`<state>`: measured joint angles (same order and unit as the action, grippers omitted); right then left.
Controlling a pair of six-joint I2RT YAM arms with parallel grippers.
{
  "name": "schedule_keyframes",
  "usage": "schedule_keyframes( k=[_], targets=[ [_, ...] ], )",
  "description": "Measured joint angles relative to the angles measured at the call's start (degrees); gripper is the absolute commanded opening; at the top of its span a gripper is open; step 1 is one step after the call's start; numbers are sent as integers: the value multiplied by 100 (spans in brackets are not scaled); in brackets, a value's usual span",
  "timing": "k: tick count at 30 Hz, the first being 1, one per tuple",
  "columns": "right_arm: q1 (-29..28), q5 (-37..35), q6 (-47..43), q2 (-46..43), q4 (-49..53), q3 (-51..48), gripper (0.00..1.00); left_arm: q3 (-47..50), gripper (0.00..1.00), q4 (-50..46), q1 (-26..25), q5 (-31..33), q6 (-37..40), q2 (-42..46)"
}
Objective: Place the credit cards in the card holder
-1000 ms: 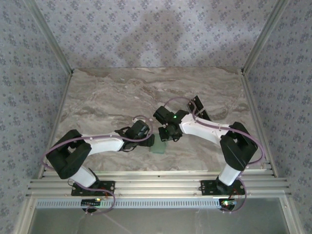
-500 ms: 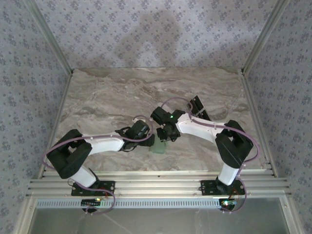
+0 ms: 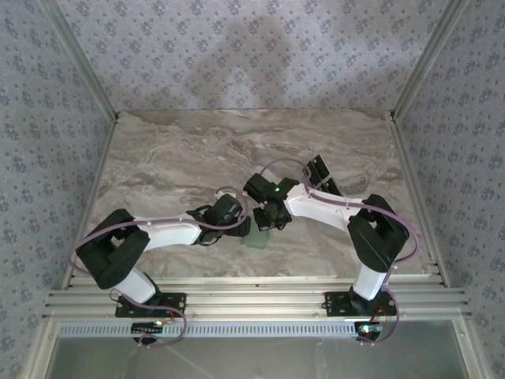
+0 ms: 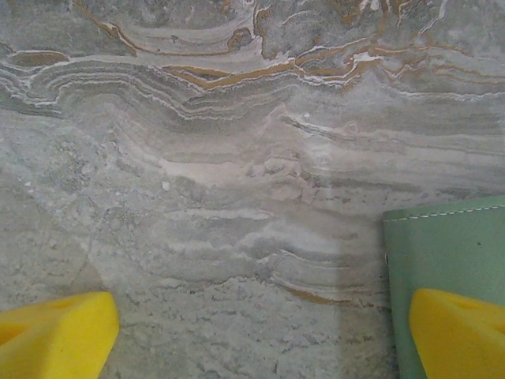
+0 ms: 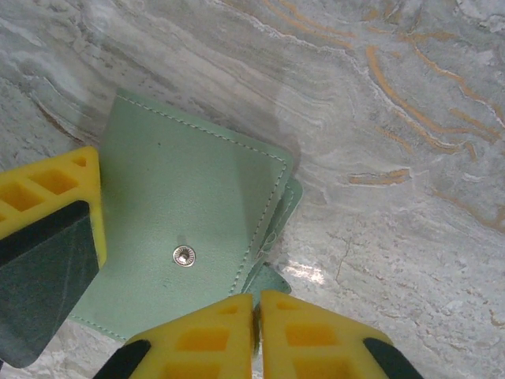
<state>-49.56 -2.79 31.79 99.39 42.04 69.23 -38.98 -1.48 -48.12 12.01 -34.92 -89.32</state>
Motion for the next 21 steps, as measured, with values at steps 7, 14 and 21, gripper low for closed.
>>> schedule_keyframes(
  k=[7,14,21],
  targets=[
    [-9,20,-15,-17,-39,-153,0,0,96,17,0,0,0,0],
    [129,120,-11,-260,-136,-505,0,4,96,26,-11,-2,-11,22],
    [422,240,-9,-448,-354,-527,0,127,96,177,-190,181,-125,74]
  ],
)
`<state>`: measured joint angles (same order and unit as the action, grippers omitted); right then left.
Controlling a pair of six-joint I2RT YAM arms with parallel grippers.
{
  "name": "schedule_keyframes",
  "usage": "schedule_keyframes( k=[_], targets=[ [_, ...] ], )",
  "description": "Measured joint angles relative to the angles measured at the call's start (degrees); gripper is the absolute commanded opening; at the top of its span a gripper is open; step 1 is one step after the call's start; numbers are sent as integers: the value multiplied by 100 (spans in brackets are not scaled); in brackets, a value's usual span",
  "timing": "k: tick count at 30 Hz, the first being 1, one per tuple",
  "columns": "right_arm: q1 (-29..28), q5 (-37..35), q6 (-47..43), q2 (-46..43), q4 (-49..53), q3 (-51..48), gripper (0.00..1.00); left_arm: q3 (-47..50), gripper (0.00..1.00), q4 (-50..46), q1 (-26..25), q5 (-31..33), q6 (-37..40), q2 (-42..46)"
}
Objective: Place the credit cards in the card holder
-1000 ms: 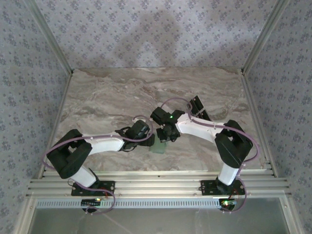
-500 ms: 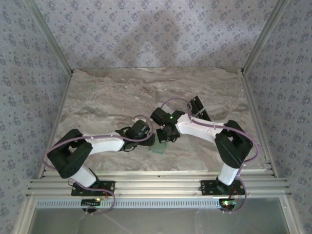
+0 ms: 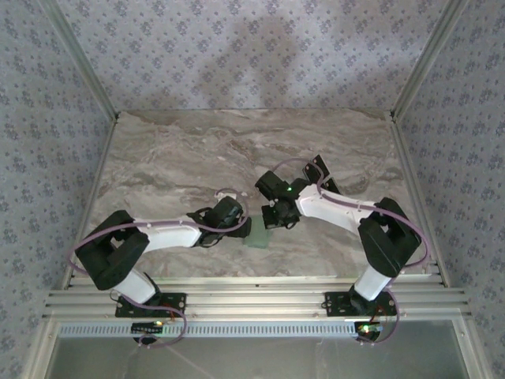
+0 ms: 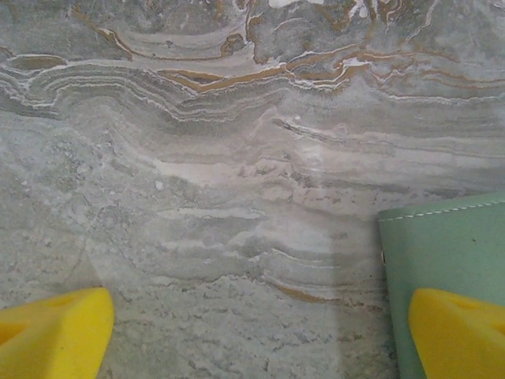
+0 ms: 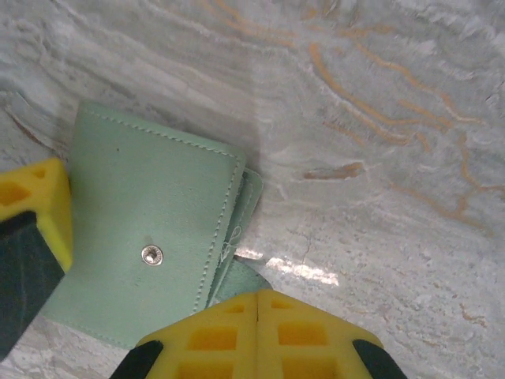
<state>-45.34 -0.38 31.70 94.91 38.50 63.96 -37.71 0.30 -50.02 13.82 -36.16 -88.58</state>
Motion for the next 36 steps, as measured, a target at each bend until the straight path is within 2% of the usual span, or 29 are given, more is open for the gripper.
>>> schedule_keyframes(
  k=[7,13,23,36],
  targets=[
    [234,68,-7,-46,-120,2,0,144,96,251,-363,448,-376,0],
    [310,129,-9,-103,-192,-7,0,144,97,249,-614,584,-612,0],
    [243,144,0,-601,-796,-592,0,-28,97,-48,-389,459,-557,9],
    [94,125,42,-640,-1471,-909,0,-212,97,-144,-129,160,-284,42]
  ],
)
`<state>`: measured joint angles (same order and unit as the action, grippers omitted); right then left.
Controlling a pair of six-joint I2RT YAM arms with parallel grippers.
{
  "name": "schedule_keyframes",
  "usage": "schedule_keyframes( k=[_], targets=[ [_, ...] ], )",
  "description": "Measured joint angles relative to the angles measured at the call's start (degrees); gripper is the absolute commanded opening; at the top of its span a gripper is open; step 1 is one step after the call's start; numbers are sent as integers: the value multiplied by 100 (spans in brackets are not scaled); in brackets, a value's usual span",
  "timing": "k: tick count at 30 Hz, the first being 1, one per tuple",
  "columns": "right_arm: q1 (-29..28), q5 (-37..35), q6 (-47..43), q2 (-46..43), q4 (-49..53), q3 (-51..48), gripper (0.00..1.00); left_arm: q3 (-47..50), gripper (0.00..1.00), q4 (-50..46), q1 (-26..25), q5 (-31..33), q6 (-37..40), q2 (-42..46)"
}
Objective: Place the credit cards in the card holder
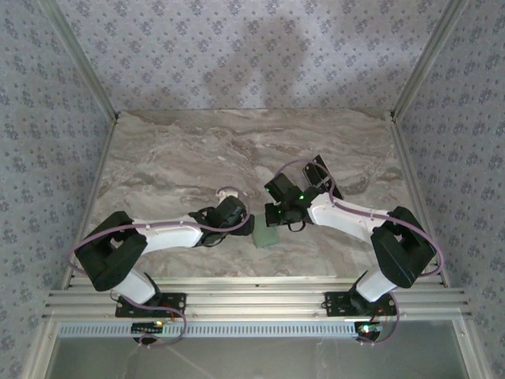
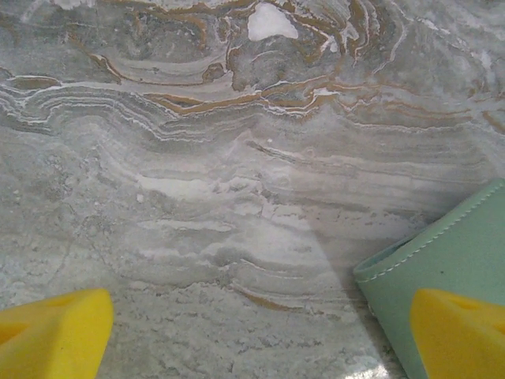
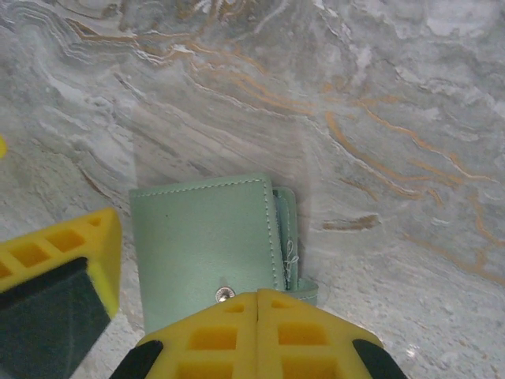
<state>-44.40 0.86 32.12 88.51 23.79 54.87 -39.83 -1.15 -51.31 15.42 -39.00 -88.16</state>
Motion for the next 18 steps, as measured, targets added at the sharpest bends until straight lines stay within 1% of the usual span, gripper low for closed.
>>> schedule_keyframes(
  k=[7,18],
  targets=[
    [-66,2,0,4,-186,-46,0,-22,97,11,0,-107,15,-175],
    [-76,4,0,232,-402,-74,0,-48,97,28,0,-87,11,-236]
  ],
)
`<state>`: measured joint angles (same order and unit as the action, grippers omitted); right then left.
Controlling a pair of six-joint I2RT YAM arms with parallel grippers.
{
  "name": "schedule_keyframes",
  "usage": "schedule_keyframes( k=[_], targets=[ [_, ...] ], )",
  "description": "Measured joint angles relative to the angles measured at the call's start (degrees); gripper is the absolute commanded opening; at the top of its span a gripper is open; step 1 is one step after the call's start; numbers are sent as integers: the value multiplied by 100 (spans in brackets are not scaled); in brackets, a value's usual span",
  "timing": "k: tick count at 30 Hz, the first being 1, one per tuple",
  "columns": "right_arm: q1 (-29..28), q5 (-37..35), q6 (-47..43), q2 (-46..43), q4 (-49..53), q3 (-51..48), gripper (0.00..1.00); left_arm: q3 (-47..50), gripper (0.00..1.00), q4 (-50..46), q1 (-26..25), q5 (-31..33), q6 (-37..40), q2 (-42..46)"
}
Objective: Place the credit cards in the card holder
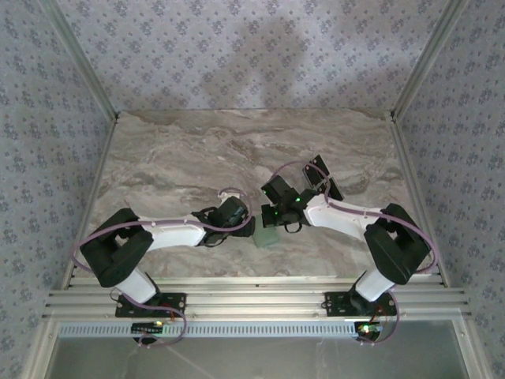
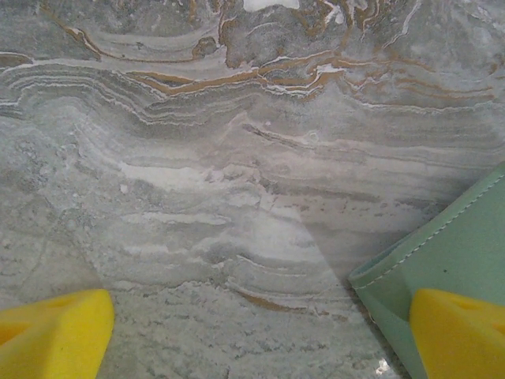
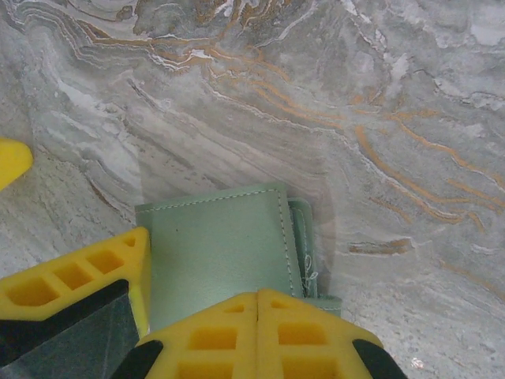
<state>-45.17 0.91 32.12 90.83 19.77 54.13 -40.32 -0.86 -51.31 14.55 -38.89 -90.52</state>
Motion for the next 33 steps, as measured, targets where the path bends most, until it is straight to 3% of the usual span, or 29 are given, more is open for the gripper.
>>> schedule_keyframes(
  k=[33],
  targets=[
    [-166,42,0,348,-227,-68,0,-15,96,13,-2,72,-13,-63]
  ],
)
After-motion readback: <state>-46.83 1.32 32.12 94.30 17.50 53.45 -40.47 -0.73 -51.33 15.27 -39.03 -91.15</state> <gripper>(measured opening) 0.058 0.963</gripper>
